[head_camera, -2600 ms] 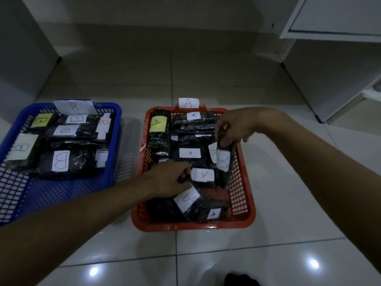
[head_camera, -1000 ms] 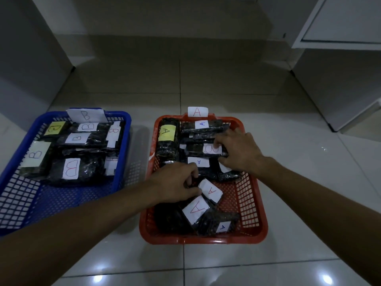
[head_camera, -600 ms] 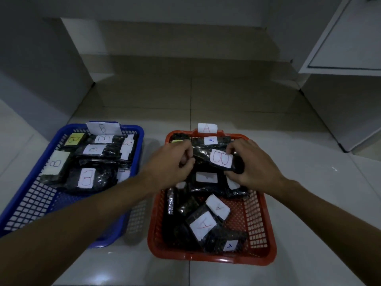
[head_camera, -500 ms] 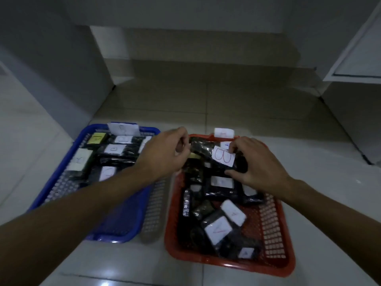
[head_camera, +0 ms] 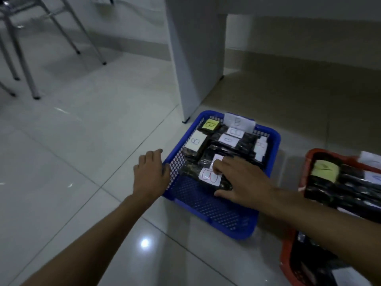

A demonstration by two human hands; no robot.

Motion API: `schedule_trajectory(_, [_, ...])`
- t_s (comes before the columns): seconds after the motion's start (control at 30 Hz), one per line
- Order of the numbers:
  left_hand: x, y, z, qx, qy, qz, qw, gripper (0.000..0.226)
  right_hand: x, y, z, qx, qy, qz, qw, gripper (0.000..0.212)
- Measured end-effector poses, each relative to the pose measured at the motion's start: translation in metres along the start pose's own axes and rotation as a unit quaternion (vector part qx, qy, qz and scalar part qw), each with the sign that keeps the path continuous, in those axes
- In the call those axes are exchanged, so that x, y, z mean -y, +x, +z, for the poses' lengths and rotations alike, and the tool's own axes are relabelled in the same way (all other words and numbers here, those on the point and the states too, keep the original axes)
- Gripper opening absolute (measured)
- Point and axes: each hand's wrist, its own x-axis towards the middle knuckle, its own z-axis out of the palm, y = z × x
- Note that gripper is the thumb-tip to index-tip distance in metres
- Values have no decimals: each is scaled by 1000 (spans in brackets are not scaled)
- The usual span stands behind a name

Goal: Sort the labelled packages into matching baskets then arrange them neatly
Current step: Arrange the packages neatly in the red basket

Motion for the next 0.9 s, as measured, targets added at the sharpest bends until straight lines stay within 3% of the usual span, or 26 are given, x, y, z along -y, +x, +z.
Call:
schedule_trajectory(0.1, [4, -2, 17, 81, -72, -22, 994, 36, 22, 18, 25, 26, -33, 12, 999, 58])
schedule_trajectory(0.2, [3, -6, 27, 66, -128, -31, 989, 29, 35, 37, 46, 38, -88, 57, 994, 65])
schedule_trajectory(0.43, [3, -7, 29, 47, -117, -9, 992, 32, 41, 59, 75, 62, -154, 84, 983, 69])
schedule_trajectory(0.6, [-3, -8, 22, 50, -38, -6, 998, 41, 41, 54, 69, 49, -136, 51, 988, 53])
schedule_trajectory(0.67, [-10, -9, 14, 22, 22, 28, 999, 49, 35, 46, 48, 48, -87, 23, 995, 37])
schedule_trajectory(0.77, [-39, -8, 4, -8, 12, 128, 992, 49, 11, 22, 1, 8, -39, 2, 999, 20])
schedule_trajectory(0.9, [-112, -5, -6, 0, -17, 304, 952, 39, -42, -33, -49, -30, -28, 42, 998, 12])
